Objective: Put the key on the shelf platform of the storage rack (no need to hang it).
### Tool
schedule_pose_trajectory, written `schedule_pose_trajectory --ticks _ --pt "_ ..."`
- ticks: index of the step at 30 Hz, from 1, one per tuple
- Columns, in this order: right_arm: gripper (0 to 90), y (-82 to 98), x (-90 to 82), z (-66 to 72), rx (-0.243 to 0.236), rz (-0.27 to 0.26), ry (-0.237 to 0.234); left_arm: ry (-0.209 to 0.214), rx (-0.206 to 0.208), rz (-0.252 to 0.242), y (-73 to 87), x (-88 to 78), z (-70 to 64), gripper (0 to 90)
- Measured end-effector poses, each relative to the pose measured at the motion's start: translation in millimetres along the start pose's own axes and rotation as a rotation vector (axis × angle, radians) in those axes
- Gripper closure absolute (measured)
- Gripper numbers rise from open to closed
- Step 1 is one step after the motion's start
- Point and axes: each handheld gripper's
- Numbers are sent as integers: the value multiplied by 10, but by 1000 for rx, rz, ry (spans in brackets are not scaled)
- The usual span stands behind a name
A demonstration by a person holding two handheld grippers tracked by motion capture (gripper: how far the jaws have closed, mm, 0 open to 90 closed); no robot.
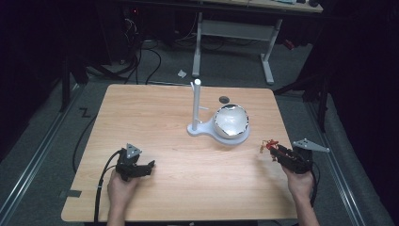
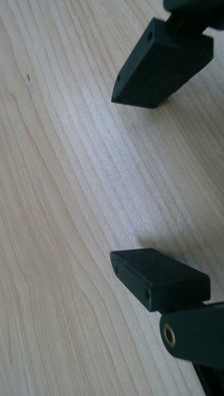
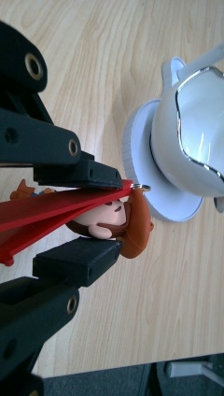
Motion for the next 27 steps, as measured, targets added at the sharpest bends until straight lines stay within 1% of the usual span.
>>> schedule_pose_trajectory --ticks 7,8,11,14,19,27 --pt "642 -71 -75 92 -23 -17 -29 0 0 0 0 0 0 204" --pt "642 -85 -82 105 -33 -20 -35 0 0 0 0 0 0 204" --pt "642 -130 -104 166 -45 -23 -51 0 0 0 0 0 0 204" --pt "642 -173 -112 217 -64 -28 -65 0 0 0 0 0 0 204" --pt "642 -242 -114 281 -79 -30 -86 0 -1 0 0 0 0 204" --pt "642 -343 -110 342 -96 -37 -112 0 0 0 0 0 0 204"
Point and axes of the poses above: each handheld gripper's, and its own axes: x roughly forward along the jaws, y roughly out of its underside, z roughly to its left, and after that the axes turned 3 degrees about y, right-handed
